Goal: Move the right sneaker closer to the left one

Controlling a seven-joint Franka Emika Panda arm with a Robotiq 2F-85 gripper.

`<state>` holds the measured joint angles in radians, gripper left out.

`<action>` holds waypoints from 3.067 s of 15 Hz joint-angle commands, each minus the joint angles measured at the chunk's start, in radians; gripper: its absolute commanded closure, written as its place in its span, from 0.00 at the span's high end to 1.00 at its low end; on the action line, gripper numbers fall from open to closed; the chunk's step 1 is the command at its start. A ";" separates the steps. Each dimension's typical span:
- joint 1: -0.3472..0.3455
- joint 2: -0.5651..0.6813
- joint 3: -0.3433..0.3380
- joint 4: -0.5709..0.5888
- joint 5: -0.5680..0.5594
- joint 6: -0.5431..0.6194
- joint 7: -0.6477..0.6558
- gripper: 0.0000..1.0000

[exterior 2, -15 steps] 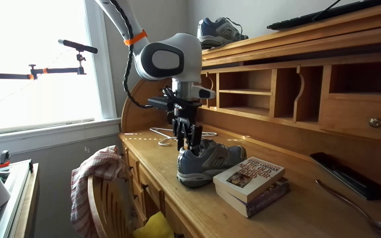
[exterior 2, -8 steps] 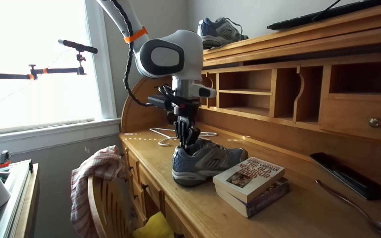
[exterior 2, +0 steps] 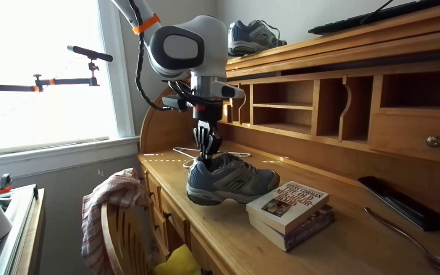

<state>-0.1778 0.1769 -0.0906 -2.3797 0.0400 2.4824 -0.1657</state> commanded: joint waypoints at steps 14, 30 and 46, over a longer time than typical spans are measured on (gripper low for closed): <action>0.060 -0.417 0.027 -0.111 -0.254 -0.289 0.187 0.02; 0.087 -0.625 0.124 0.084 -0.465 -0.523 0.145 0.02; 0.106 -0.588 0.112 0.281 -0.466 -0.494 0.090 0.09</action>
<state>-0.0848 -0.4120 0.0316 -2.1026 -0.4210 1.9936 -0.0794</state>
